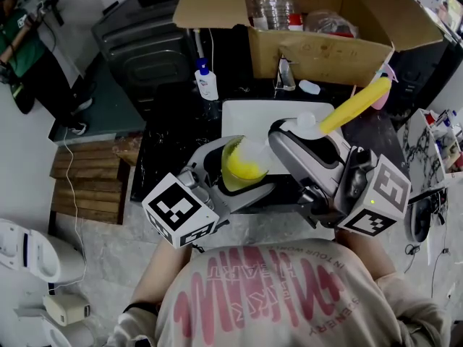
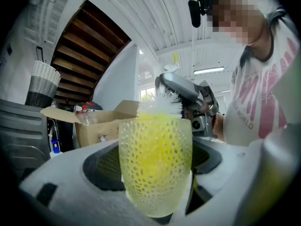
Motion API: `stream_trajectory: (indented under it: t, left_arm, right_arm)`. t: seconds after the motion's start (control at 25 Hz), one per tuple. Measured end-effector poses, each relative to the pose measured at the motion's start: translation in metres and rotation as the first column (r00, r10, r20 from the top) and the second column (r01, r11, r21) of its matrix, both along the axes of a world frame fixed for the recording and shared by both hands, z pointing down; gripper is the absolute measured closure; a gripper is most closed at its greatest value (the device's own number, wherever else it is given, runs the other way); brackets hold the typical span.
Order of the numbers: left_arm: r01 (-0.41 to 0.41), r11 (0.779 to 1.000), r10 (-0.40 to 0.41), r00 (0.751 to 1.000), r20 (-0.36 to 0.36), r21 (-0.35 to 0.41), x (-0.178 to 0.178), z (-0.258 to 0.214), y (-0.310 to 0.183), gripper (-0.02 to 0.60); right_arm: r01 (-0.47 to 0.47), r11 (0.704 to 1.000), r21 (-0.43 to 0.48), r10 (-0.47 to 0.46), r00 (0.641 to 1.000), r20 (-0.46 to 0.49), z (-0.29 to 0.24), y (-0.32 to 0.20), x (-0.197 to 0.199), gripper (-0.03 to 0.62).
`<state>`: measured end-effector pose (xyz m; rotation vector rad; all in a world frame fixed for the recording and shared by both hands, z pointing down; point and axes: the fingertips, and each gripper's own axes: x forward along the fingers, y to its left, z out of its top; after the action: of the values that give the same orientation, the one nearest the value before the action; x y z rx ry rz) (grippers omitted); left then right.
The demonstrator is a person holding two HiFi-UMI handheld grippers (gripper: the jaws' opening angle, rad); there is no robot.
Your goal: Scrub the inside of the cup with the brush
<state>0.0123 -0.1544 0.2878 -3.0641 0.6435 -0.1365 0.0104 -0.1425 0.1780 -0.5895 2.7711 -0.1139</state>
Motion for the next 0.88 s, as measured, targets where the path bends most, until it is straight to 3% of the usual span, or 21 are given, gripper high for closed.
stream_trajectory:
  t: [0.52,0.88]
  left_arm:
    - [0.020,1.000,-0.020,1.000,-0.007,-0.011,0.000,0.003,-0.001,0.195]
    - [0.073,0.995,-0.072,0.997,0.014,-0.070,0.001,0.013,-0.012,0.195]
  right_arm:
    - [0.005,0.999,-0.032,-0.005,1.000,-0.015,0.015,-0.002,-0.002,0.549]
    - [-0.009,1.000,0.025,0.010,1.000,-0.023,-0.002,0.003,-0.004,0.549]
